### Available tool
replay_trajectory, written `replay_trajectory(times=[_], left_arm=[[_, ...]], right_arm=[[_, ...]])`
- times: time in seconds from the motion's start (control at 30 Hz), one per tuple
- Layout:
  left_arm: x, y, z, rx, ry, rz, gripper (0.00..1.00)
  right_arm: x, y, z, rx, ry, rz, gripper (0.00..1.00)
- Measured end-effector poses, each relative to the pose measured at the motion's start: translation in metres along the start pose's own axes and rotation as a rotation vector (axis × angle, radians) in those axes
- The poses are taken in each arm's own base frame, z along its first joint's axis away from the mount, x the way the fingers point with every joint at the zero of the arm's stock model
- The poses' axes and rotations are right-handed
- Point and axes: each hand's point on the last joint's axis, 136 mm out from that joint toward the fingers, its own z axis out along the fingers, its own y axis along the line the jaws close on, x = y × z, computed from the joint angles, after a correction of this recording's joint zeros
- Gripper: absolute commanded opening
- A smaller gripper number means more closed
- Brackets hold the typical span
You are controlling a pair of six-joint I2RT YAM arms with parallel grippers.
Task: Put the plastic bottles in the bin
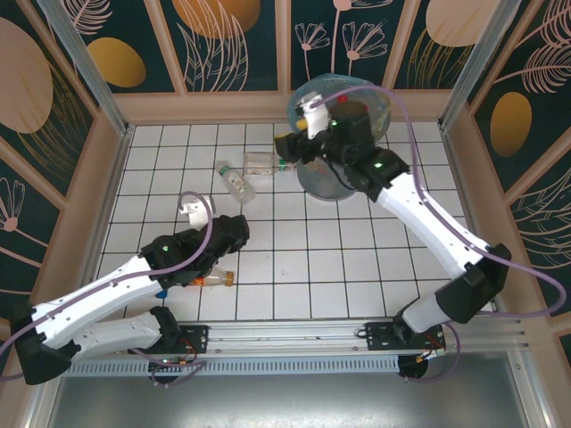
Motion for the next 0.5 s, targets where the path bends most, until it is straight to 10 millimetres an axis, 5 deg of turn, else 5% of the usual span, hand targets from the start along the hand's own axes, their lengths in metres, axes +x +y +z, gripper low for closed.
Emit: replay_trajectory(times=[0.2, 0.3, 0.5], left_arm=[[0.043, 0.005, 0.022, 0.011, 0.119, -0.073, 0.95], [0.055, 0.013, 0.023, 0.021, 0.146, -0.137, 0.94], [0.04, 0.042, -0.002, 0.043, 0.079, -0.281, 0.91]], right_arm=[[0.071, 0.025, 0.061, -0.079, 0.179, 0.061, 0.7], [0.101, 0.039, 0.071, -0.138, 0.227, 0.089, 0.69], [0.18, 0.063, 0.075, -0.276, 0.301, 0.138, 0.65]])
